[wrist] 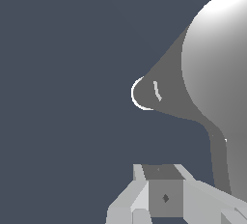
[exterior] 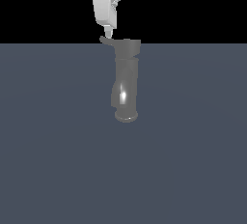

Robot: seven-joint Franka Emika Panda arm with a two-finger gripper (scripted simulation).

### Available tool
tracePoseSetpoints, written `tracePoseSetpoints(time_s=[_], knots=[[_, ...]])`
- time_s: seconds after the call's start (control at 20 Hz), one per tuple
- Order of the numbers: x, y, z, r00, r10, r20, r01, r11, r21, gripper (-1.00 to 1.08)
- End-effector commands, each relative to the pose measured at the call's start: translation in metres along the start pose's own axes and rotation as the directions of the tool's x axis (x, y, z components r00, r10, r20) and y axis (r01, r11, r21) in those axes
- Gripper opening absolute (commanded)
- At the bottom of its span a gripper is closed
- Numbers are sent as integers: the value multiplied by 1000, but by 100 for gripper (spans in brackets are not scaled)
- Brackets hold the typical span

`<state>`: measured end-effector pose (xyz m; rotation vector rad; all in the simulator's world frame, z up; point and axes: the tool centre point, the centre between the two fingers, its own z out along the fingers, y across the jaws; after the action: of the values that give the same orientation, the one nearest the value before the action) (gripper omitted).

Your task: Turn on the faucet by rotating a designated handle.

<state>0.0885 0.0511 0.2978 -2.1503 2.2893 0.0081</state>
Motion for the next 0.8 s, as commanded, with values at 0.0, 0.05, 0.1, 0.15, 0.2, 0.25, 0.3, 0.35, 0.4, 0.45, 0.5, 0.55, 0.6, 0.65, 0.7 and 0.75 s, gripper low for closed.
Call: tracePoseSetpoints(time_s=[0.0, 0.05, 0.1, 0.15, 0.2, 0.25, 0.3, 0.35, 0.4, 0.45, 0.5, 0.55, 0.6, 0.65, 0.7, 0.75], knots=[[0, -2, 1, 1000, 10, -4, -10, 1000, 3, -100], [-1, -2, 1, 1000, 11, -4, -11, 1000, 3, -100], [-1, -2, 1, 1000, 11, -4, -11, 1000, 3, -100], [-1, -2, 1, 1000, 11, -4, -11, 1000, 3, -100], [-1, -2, 1, 1000, 11, -4, -11, 1000, 3, -100], [-1, -2, 1, 1000, 10, -4, -10, 1000, 3, -100], [-1, 1, 1, 1000, 10, -4, -10, 1000, 3, -100], [-2, 3, 1, 1000, 10, -4, -10, 1000, 3, -100], [-3, 5, 1, 1000, 10, -4, -10, 1000, 3, -100], [-3, 8, 1, 1000, 10, -4, -10, 1000, 3, -100], [-4, 10, 1, 1000, 10, -4, -10, 1000, 3, -100], [-5, 12, 1, 1000, 10, -4, -10, 1000, 3, -100], [-6, 15, 1, 1000, 10, -4, -10, 1000, 3, -100], [-6, 17, 1, 1000, 10, -4, -10, 1000, 3, -100], [-7, 19, 2, 1000, 10, -4, -10, 1000, 3, -100], [-8, 22, 2, 1000, 10, -4, -10, 1000, 3, -100]])
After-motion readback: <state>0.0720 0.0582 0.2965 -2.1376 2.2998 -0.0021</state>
